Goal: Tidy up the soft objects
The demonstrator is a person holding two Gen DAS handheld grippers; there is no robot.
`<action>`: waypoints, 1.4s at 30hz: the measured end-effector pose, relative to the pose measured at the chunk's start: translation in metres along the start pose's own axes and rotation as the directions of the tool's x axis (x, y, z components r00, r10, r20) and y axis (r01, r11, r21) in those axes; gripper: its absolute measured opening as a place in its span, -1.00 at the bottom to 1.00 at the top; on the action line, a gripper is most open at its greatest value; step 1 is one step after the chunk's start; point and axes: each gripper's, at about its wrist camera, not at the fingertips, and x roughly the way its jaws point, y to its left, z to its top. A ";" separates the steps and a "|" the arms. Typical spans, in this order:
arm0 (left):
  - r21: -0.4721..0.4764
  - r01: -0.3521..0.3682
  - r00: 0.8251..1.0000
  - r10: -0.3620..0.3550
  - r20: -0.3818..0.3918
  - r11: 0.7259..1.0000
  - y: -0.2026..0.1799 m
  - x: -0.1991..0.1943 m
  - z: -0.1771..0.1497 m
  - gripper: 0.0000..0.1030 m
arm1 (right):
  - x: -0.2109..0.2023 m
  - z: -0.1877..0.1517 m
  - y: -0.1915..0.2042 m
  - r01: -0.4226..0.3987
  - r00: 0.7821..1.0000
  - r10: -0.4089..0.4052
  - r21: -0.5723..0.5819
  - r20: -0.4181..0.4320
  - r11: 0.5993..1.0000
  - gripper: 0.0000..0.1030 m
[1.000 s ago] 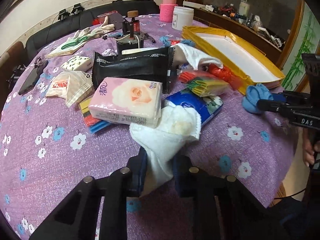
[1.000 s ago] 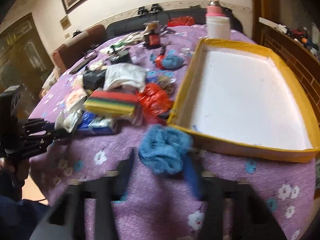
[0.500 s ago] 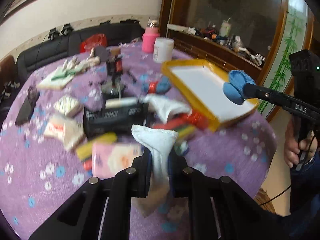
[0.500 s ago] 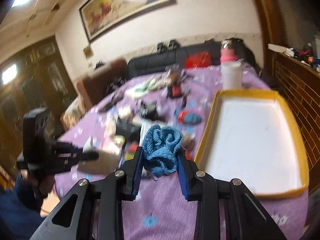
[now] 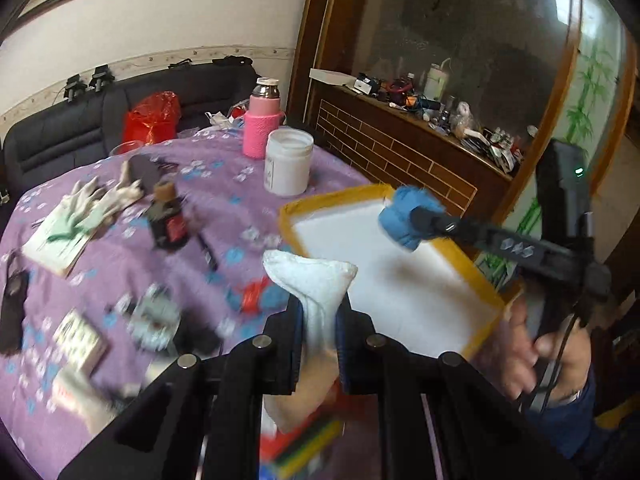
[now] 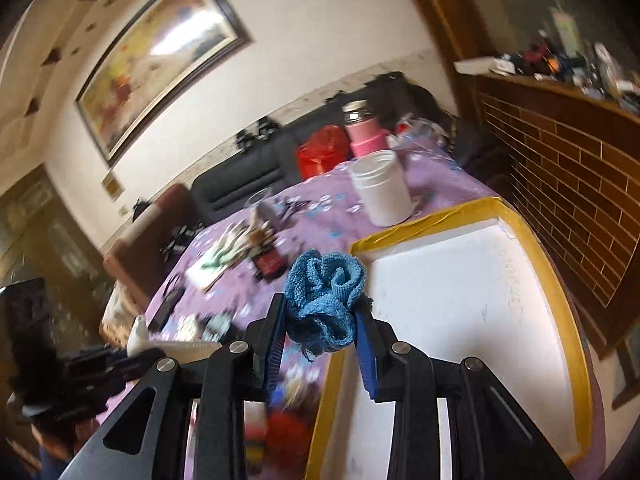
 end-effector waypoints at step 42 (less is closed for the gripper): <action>-0.139 -0.045 0.998 0.039 -0.046 0.989 -0.009 0.066 0.000 0.32 | 0.046 0.031 -0.047 0.156 0.984 -0.158 0.038 0.086 0.987 0.13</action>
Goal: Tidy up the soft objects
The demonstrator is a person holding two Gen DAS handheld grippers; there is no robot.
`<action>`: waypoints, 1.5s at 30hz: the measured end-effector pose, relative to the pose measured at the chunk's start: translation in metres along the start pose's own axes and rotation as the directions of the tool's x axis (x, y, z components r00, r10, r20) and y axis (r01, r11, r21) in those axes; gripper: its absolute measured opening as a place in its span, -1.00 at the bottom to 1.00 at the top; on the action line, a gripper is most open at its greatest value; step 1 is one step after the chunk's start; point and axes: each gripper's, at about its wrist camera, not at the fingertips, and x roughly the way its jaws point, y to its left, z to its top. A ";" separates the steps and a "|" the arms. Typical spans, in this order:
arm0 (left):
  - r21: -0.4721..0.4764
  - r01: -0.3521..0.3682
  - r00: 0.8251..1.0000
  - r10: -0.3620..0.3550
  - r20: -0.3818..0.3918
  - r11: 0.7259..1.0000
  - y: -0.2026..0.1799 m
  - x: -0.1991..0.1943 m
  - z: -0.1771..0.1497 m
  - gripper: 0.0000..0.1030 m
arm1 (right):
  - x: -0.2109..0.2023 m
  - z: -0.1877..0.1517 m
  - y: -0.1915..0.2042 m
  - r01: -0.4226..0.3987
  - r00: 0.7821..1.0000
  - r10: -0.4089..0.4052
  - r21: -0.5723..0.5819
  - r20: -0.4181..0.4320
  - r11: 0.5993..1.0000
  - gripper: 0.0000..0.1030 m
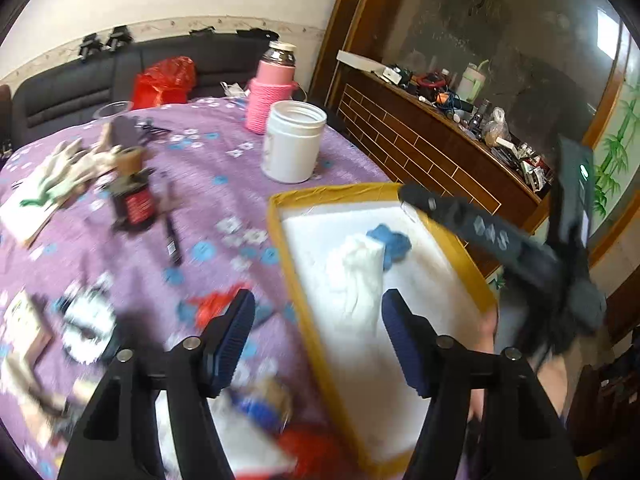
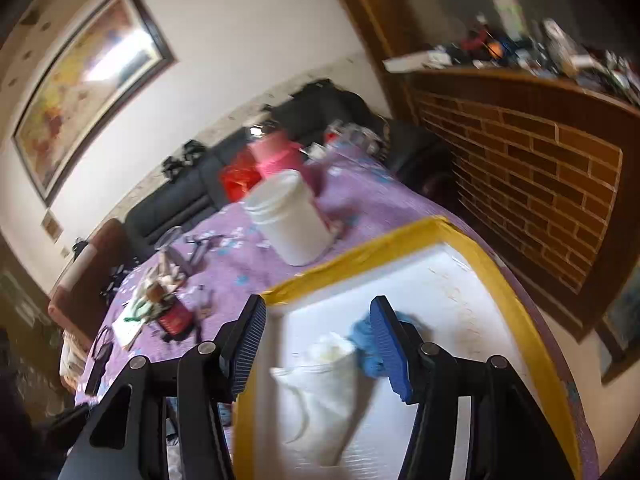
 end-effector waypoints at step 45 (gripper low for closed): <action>-0.027 -0.237 0.963 0.231 -0.135 0.971 0.127 -0.067 -0.171 0.44 | -0.064 -0.194 0.138 -0.478 0.846 0.335 -0.310 -0.416 0.822 0.40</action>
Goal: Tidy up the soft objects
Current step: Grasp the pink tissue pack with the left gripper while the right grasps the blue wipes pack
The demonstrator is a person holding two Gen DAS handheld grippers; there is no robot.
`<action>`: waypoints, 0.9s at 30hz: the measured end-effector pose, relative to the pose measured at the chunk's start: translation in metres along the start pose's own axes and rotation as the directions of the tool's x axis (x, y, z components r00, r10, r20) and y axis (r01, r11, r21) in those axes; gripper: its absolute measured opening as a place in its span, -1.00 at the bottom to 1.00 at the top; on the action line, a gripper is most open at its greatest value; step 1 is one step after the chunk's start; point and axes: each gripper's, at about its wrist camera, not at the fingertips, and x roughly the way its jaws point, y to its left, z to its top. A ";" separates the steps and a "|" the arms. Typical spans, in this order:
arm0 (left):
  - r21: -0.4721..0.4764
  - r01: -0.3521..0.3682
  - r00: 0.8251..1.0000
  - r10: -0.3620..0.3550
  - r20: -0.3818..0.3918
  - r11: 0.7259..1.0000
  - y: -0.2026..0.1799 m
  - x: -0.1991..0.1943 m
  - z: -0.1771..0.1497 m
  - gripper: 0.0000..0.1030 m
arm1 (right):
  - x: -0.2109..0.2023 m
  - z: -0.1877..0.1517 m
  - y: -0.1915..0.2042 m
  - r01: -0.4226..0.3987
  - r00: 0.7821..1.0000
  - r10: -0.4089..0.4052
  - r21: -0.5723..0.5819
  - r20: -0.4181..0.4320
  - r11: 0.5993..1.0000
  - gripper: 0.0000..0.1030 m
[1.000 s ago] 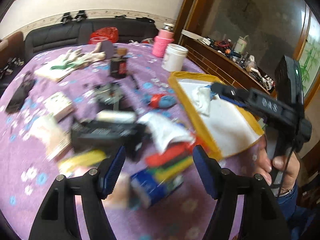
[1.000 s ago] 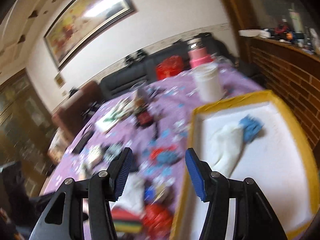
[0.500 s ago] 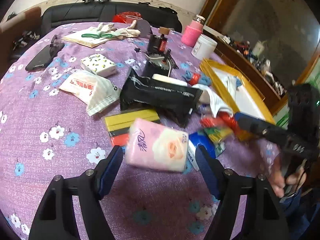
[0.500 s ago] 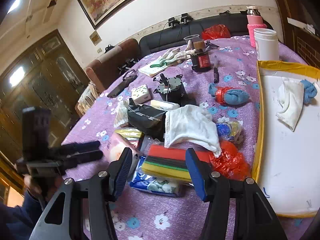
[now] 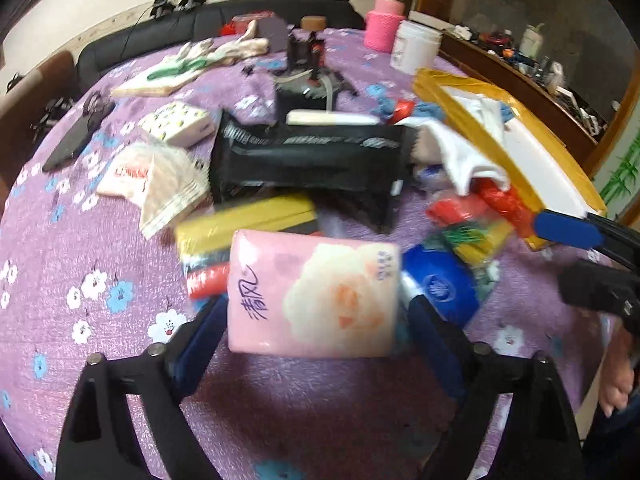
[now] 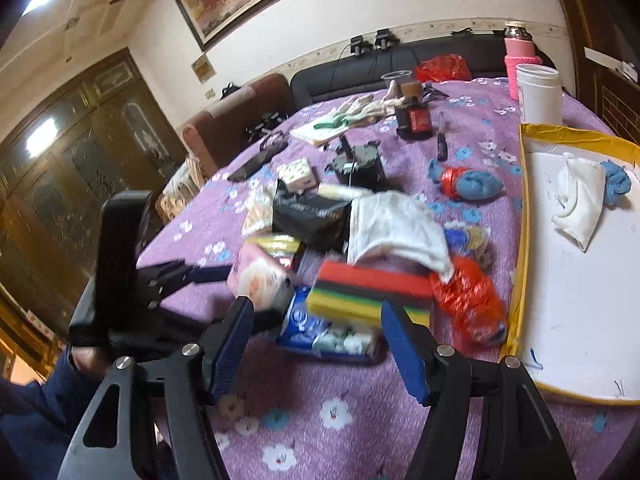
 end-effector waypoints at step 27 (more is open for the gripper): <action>-0.091 0.099 0.984 -0.084 0.159 0.991 0.046 -0.033 -0.020 0.45 | 0.076 -0.005 0.038 0.276 0.946 -0.294 -0.142 -0.137 0.951 0.53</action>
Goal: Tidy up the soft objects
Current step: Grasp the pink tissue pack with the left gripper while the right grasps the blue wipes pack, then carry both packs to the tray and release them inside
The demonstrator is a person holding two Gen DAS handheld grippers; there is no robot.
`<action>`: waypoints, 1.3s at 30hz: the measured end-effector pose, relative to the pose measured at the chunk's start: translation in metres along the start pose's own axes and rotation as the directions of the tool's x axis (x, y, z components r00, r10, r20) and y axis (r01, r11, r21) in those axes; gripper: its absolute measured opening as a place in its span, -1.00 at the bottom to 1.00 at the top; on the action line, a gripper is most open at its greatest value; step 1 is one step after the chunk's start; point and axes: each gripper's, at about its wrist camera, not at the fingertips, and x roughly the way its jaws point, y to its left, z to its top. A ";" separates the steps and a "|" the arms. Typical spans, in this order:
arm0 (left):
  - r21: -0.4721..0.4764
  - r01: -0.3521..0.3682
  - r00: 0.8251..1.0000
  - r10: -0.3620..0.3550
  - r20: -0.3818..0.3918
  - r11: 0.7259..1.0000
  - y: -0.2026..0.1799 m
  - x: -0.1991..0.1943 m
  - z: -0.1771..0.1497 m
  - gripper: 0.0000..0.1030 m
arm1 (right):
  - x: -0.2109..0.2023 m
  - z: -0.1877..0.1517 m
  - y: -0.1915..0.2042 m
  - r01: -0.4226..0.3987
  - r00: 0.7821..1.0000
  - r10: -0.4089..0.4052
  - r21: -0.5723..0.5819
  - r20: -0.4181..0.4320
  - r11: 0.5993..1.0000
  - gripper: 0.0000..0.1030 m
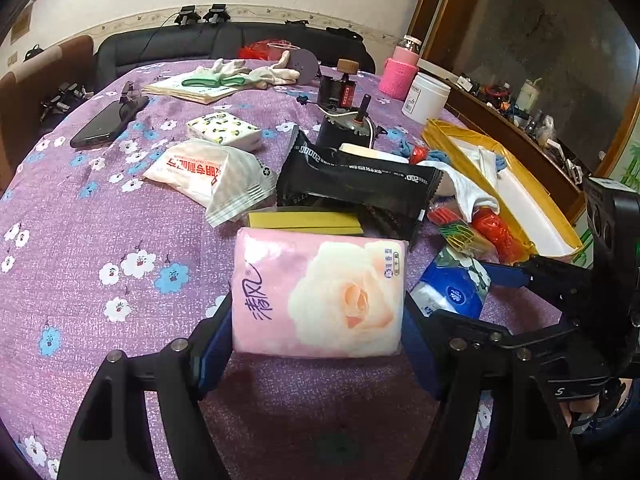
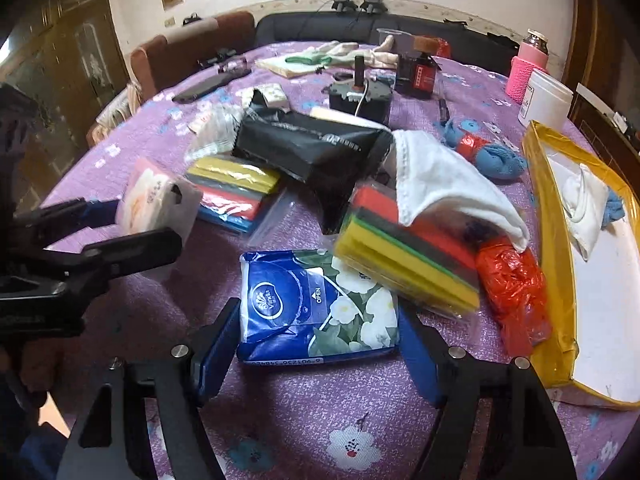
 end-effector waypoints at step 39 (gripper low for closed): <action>0.126 -0.269 0.959 0.253 0.129 0.955 -0.031 -0.016 0.002 0.45 | -0.072 0.006 -0.010 -0.134 0.941 0.118 0.029 0.318 0.991 0.53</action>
